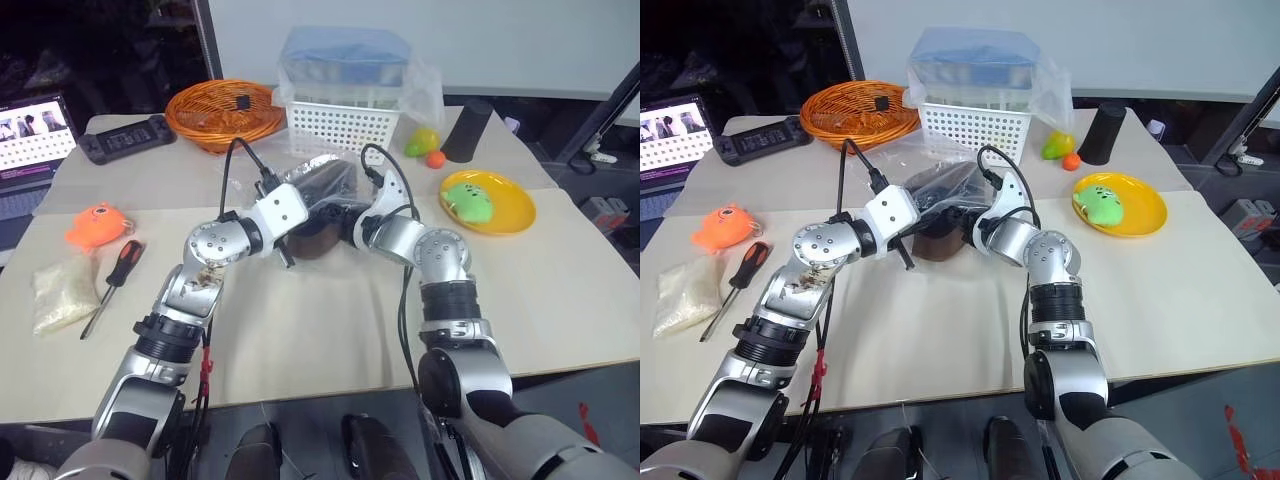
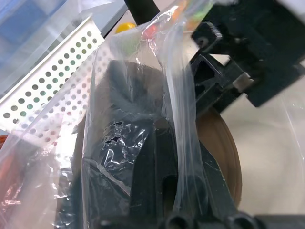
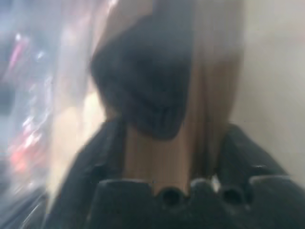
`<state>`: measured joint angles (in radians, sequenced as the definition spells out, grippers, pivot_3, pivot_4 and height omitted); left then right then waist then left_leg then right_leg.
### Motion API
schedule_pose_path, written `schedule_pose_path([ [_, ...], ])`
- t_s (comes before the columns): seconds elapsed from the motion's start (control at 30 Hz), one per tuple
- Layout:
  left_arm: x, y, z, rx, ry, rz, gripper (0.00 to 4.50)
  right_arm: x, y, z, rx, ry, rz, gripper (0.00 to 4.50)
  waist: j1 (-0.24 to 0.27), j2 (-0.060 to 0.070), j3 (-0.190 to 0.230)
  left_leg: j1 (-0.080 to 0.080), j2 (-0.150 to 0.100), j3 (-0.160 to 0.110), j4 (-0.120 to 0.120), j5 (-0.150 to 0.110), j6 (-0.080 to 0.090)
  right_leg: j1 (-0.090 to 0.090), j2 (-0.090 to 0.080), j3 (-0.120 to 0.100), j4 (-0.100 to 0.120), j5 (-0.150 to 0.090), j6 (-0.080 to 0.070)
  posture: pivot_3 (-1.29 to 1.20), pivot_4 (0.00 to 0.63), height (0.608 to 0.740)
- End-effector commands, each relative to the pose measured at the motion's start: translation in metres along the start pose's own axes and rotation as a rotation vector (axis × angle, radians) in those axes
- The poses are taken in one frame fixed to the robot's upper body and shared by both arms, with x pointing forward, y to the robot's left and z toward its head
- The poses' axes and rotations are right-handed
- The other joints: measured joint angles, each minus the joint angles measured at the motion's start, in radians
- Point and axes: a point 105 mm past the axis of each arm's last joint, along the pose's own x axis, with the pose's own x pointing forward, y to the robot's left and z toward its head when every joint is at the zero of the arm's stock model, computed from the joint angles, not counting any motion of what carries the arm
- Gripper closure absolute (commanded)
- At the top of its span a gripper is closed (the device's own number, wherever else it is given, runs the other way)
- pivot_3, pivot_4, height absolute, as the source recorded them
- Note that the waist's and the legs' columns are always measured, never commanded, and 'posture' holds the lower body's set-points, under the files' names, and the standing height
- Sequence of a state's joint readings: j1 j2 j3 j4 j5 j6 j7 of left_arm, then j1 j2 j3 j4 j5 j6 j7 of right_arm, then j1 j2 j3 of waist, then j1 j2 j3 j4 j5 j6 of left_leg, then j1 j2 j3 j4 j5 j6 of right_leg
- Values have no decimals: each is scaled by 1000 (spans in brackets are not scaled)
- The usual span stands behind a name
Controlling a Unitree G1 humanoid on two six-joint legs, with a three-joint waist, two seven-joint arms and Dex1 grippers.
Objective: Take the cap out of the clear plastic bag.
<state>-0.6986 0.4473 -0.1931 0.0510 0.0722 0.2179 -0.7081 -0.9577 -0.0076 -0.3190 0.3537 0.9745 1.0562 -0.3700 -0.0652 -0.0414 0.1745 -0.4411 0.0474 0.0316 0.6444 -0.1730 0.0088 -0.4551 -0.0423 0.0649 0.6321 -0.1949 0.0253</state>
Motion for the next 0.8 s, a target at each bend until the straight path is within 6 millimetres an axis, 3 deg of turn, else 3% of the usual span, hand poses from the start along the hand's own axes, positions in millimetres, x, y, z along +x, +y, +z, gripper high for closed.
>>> schedule_pose_path([
  [0.03,0,6,11,26,-38,23,4500,-25,10,10,-78,4,45,46,3,0,0,0,0,0,0,0,0,0,0,0,0,0,0,0,150,740],
  [0.23,1,6,11,17,-41,25,4500,-55,-14,0,-246,79,-12,46,17,0,0,0,0,0,0,0,0,0,0,0,0,0,0,0,150,740],
  [0.37,1,7,10,14,-40,22,4500,-63,-21,-16,-300,105,-43,46,14,0,0,0,0,0,0,0,0,0,0,0,0,0,0,0,150,740],
  [0.57,5,7,11,10,-46,18,4500,-55,-9,-49,-188,69,-15,46,11,0,0,1,0,0,0,0,0,0,1,0,1,0,0,0,150,740],
  [0.8,8,7,13,11,-52,11,4500,-38,-12,-45,-71,-31,-55,46,21,0,0,0,-1,0,1,0,0,0,0,0,0,0,1,0,150,740],
])
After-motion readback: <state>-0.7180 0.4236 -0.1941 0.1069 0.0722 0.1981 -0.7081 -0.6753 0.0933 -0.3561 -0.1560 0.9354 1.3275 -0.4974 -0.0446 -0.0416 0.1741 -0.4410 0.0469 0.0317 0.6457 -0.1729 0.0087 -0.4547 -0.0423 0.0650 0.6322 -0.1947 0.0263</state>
